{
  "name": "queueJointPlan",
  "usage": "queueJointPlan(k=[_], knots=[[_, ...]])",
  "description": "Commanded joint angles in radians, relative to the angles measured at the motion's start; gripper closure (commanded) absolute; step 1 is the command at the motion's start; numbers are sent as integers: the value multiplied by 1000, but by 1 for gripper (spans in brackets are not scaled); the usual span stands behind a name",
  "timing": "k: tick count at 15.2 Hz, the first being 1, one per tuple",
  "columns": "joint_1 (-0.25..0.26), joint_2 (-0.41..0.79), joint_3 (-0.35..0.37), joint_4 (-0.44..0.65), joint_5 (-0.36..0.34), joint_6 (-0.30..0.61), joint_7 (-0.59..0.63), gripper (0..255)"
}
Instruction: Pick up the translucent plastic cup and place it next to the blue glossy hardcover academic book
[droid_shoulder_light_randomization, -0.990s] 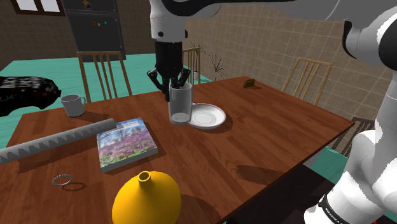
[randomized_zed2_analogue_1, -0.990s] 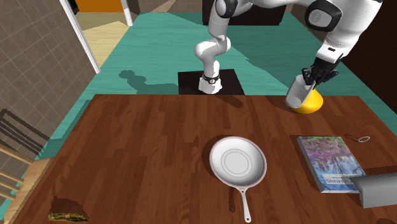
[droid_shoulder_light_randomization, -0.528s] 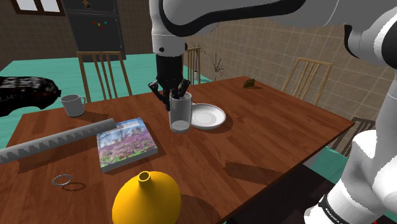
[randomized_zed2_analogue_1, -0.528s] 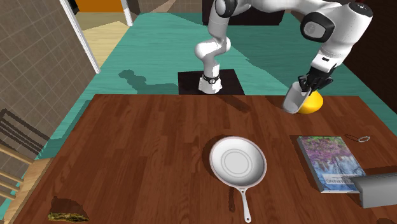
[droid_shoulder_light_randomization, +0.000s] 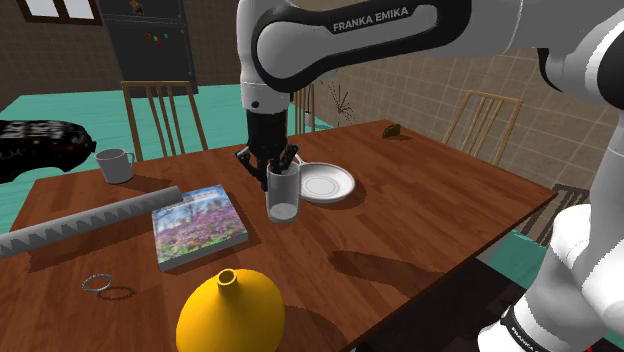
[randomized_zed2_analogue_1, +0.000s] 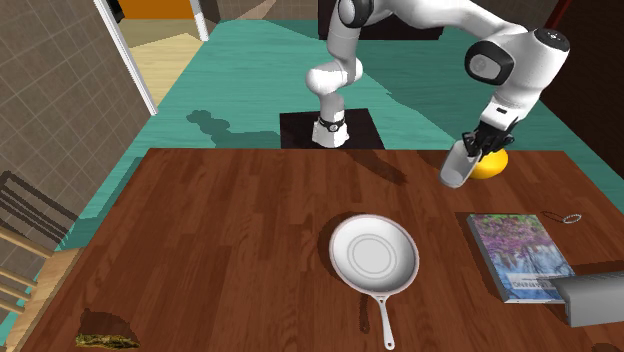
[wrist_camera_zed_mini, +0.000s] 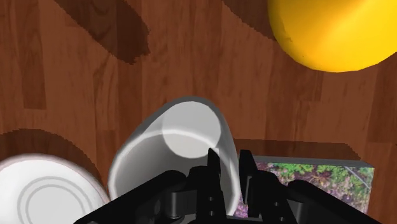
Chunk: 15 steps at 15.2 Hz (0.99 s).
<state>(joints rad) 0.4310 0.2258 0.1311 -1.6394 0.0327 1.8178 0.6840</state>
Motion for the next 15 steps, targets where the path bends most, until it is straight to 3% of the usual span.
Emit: queueJointPlan(k=[1, 15], knots=[[1, 2, 0, -22, 0, 25, 0, 255], [2, 48, -1, -150, -4, 198, -5, 255]])
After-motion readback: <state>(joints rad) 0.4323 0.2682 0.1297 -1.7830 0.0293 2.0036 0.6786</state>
